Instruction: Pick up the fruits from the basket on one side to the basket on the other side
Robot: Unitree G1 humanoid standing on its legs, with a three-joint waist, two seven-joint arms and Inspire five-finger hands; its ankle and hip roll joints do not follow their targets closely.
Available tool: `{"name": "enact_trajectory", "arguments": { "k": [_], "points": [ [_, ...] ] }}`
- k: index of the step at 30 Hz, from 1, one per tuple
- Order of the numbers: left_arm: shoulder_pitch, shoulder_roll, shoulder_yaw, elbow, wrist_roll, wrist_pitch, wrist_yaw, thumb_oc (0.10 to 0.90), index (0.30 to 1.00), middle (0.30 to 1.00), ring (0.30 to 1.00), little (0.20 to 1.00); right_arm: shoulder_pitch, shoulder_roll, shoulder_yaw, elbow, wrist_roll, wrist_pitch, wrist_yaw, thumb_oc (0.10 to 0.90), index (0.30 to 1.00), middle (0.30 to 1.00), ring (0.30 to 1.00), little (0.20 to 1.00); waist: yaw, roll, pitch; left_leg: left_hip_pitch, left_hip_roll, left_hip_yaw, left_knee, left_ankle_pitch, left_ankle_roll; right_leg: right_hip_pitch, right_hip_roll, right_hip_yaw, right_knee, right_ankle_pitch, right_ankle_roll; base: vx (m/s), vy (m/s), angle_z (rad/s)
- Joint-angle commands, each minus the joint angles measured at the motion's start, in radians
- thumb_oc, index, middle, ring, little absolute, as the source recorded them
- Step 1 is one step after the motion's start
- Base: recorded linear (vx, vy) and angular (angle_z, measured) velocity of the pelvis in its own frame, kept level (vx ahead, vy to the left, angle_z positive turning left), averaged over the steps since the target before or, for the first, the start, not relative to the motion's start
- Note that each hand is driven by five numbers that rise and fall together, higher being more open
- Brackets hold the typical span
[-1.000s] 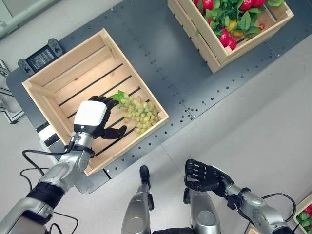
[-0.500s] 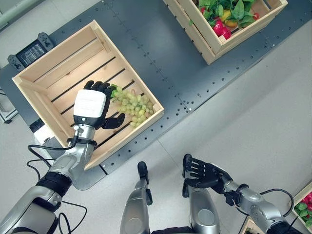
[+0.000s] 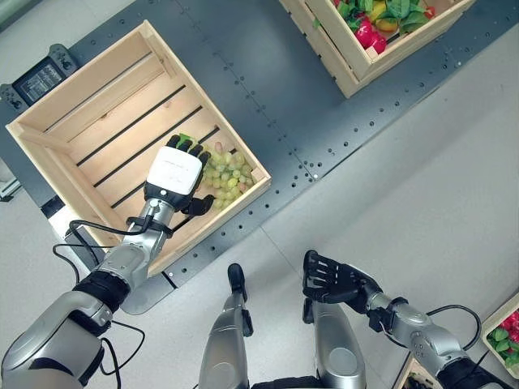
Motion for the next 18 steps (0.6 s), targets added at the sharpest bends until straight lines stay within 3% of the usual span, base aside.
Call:
{"name": "enact_trajectory", "arguments": {
  "k": [1,5,15,18],
  "points": [
    [-0.142,0.043,0.069,0.023,0.013,0.099,0.150,0.800,0.900,0.900,0.900,0.900,0.004,-0.010,0.040,-0.068,0.079,-0.027,-0.012,0.800,0.900,0.900,0.900,0.900,-0.014,-0.028,0.000,-0.122,-0.002,0.012,0.211,-0.063,-0.023,-0.074,-0.045,0.052,0.162,-0.040,0.044,0.03,-0.016,-0.01],
    [-0.169,0.031,0.077,0.034,0.046,0.079,0.157,0.800,0.900,0.900,0.900,0.900,0.005,0.007,0.046,-0.055,0.080,-0.041,-0.011,0.800,0.900,0.900,0.900,0.900,-0.016,-0.037,0.000,-0.138,-0.004,0.015,0.226,-0.072,-0.022,-0.082,-0.046,0.055,0.153,-0.030,0.048,0.00,0.000,0.00],
    [-0.258,0.009,0.006,0.112,0.062,0.132,0.060,0.800,0.900,0.900,0.900,0.900,-0.034,0.019,0.071,-0.064,0.113,-0.034,-0.049,0.800,0.900,0.900,0.900,0.900,-0.038,-0.056,0.000,-0.192,-0.003,0.038,0.259,-0.081,-0.015,-0.135,-0.035,0.079,0.149,-0.006,0.055,0.01,-0.003,-0.05],
    [-0.282,0.003,-0.006,0.135,0.065,0.121,0.044,0.800,0.900,0.900,0.900,0.900,-0.044,0.022,0.077,-0.056,0.116,-0.036,-0.050,0.800,0.900,0.900,0.900,0.900,-0.041,-0.057,0.000,-0.207,-0.002,0.041,0.269,-0.083,-0.014,-0.150,-0.032,0.081,0.155,-0.004,0.053,0.00,-0.002,-0.01]
  ]
}}
